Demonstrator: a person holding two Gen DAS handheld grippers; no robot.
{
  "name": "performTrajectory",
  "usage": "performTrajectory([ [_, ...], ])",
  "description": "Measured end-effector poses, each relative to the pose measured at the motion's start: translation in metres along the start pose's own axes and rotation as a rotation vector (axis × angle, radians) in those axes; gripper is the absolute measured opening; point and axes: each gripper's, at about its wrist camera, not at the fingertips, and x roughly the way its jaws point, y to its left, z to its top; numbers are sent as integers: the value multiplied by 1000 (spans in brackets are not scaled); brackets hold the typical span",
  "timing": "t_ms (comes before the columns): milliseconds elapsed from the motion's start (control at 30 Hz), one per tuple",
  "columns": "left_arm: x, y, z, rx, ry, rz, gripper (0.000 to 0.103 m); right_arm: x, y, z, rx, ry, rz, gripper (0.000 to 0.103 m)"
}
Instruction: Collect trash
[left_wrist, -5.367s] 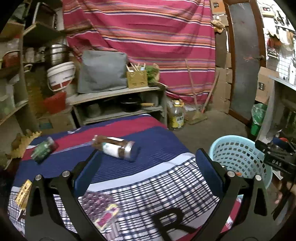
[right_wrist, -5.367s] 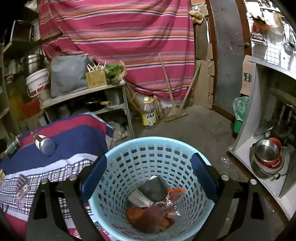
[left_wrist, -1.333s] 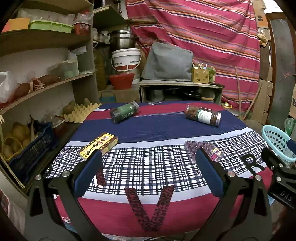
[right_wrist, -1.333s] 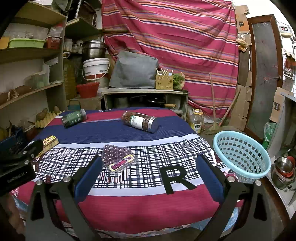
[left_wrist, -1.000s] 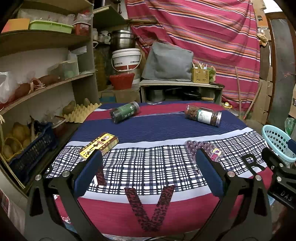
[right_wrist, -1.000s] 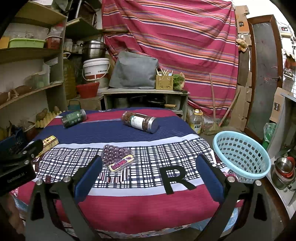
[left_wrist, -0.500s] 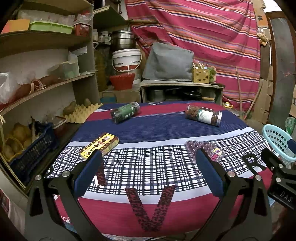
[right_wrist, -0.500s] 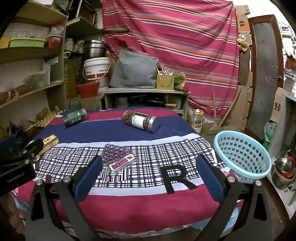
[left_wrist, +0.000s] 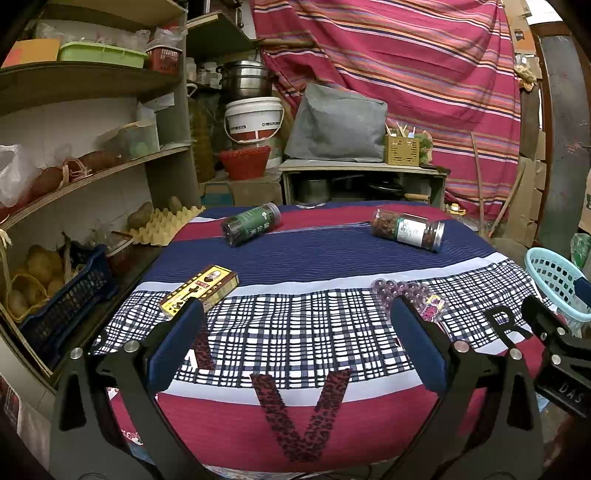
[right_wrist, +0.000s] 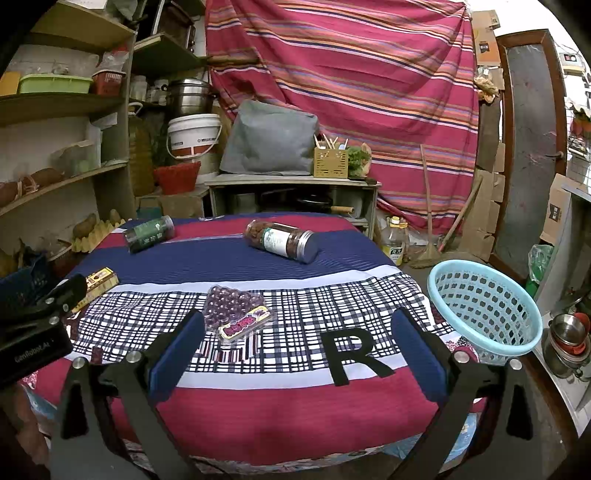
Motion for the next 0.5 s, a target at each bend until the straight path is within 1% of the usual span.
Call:
performTrajectory([
  [500, 0, 1, 0, 0, -1, 1, 98, 0, 1, 0, 0, 0, -2, 98],
])
